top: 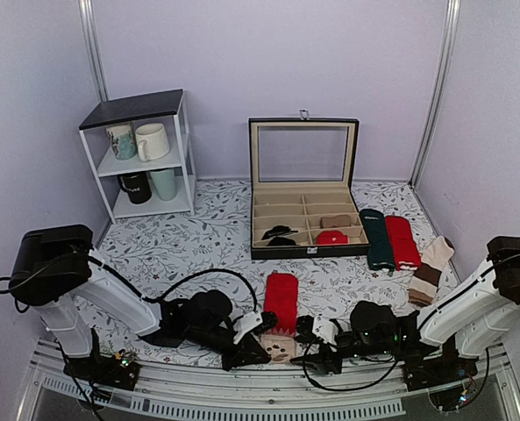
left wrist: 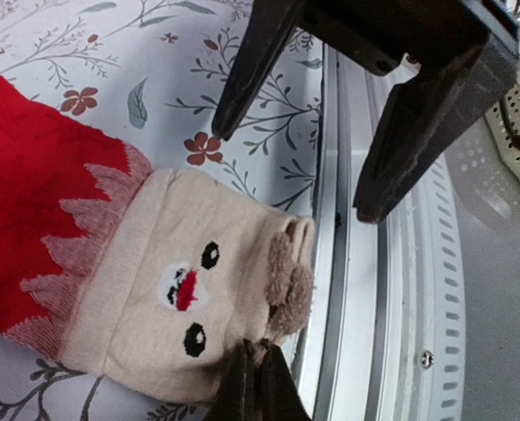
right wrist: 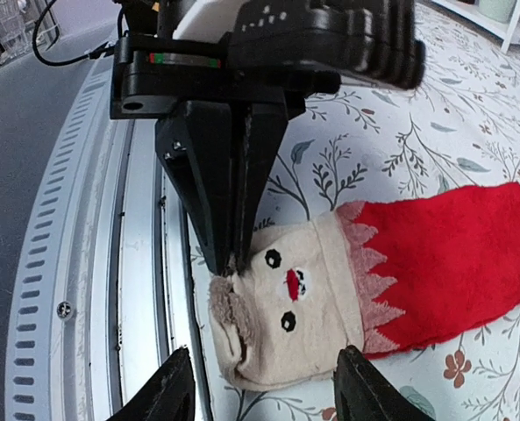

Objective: Roll the socks
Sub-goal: Roll the sock at the center of the board.

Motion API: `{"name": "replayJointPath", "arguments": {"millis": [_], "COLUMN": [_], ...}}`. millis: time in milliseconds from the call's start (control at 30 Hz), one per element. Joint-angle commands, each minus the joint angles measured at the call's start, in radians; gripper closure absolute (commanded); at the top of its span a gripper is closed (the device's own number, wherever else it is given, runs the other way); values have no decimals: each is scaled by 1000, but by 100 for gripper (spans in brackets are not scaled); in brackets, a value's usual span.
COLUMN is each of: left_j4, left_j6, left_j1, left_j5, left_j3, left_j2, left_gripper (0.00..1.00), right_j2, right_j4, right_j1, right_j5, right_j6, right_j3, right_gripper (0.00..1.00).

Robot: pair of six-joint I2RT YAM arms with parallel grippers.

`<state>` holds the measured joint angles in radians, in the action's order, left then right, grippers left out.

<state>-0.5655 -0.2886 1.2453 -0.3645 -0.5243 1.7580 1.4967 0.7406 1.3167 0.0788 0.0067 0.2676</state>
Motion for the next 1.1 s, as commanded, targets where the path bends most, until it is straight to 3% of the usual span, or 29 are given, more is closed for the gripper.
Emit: {"name": "replayJointPath", "arguments": {"millis": [0, 267, 833, 900, 1000, 1067], "left_j4": [155, 152, 138, 138, 145, 157], "left_j6": [-10, -14, -11, -9, -6, 8], "left_j1": [21, 23, 22, 22, 22, 22], "left_j5": [2, 9, -5, -6, 24, 63], "left_j3": [31, 35, 24, 23, 20, 18], "left_j2": [57, 63, 96, 95, 84, 58], "left_gripper": [100, 100, 100, 100, 100, 100], "right_j2": [66, 157, 234, 237, 234, 232], "right_j4": [73, 136, 110, 106, 86, 75], "right_j1": [9, 33, 52, 53, 53, 52], "right_j5": [21, 98, 65, 55, 40, 30], "right_j6": [-89, -46, 59, 73, 103, 138], "right_j3": [47, 75, 71, 69, 70, 64], "right_gripper": [46, 53, 65, 72, 91, 96]}}
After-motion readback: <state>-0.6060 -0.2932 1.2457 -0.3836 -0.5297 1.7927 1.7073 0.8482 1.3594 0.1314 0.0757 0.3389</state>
